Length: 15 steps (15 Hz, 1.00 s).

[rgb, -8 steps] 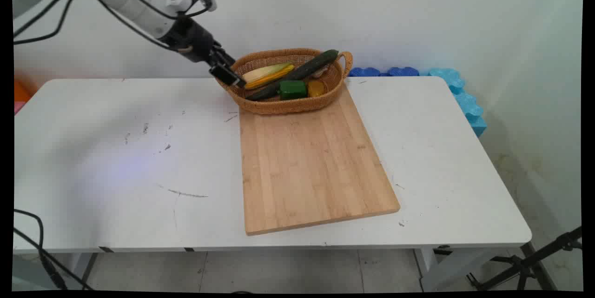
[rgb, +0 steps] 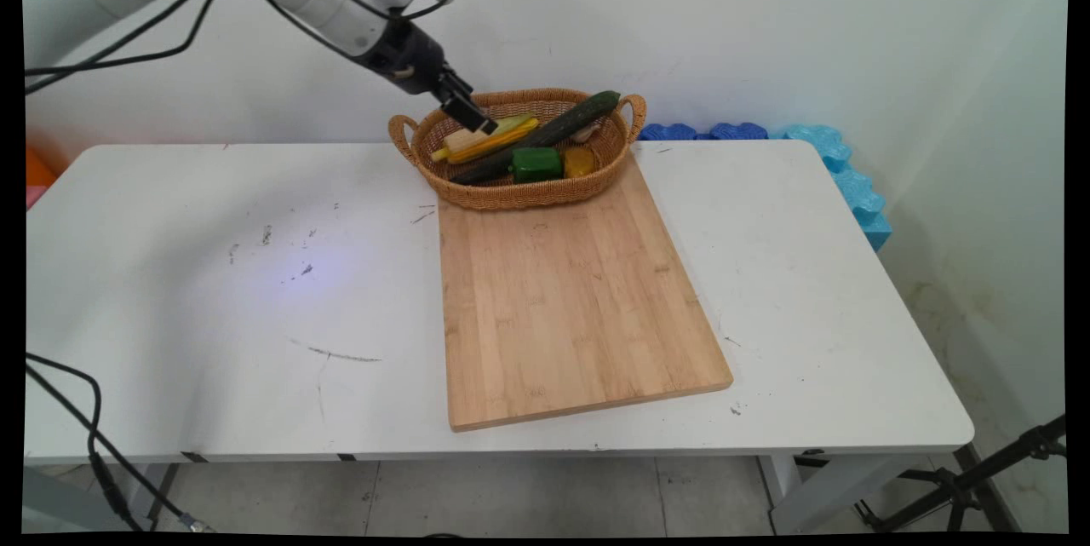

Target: Pick up the cucumber from the vegetable basket

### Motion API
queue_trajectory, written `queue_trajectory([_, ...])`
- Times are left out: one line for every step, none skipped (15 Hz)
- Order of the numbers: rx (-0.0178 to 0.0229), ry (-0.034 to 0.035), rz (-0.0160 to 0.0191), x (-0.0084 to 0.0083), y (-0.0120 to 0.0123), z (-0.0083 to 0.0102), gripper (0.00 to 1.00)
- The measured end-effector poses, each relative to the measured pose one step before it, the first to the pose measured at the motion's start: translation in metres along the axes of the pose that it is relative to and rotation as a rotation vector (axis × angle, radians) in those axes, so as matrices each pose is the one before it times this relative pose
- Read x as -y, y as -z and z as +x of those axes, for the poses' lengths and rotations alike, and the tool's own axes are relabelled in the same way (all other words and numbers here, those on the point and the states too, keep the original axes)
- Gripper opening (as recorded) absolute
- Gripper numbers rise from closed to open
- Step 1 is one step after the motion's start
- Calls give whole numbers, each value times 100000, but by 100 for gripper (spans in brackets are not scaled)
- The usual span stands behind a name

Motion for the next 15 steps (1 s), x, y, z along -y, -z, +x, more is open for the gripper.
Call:
queue_trajectory([-351,440,608,106,-672,472,100])
queue_trajectory([-346,688,851,109,-907,564,100])
queue_trajectory([-207,653,612,59,-700,372,100])
queue_trajectory([-201,737,684,43,-808,416,100])
queue_trajectory([-181,743,642,18,-824,409,100])
queue_trajectory([-64,562,489,-14,-738,326,100])
queue_trajectory([-11,552,545,-22,-838,318,100])
queue_trajectory([33,271,451,-45,-847,313,100])
queue_trajectory([105,-87,429,-62,-885,326,100])
queue_trajectory([127,-143,292,-58,-617,223,100])
queue_trajectory([273,-371,494,-67,-981,321,100])
queue_trajectory([370,-362,384,-63,-829,231,100])
queue_trajectory([337,-448,210,-82,-722,228,100])
queue_trajectory([418,-522,220,-87,-780,214,100])
queue_trajectory([486,-400,209,-68,-739,155,100])
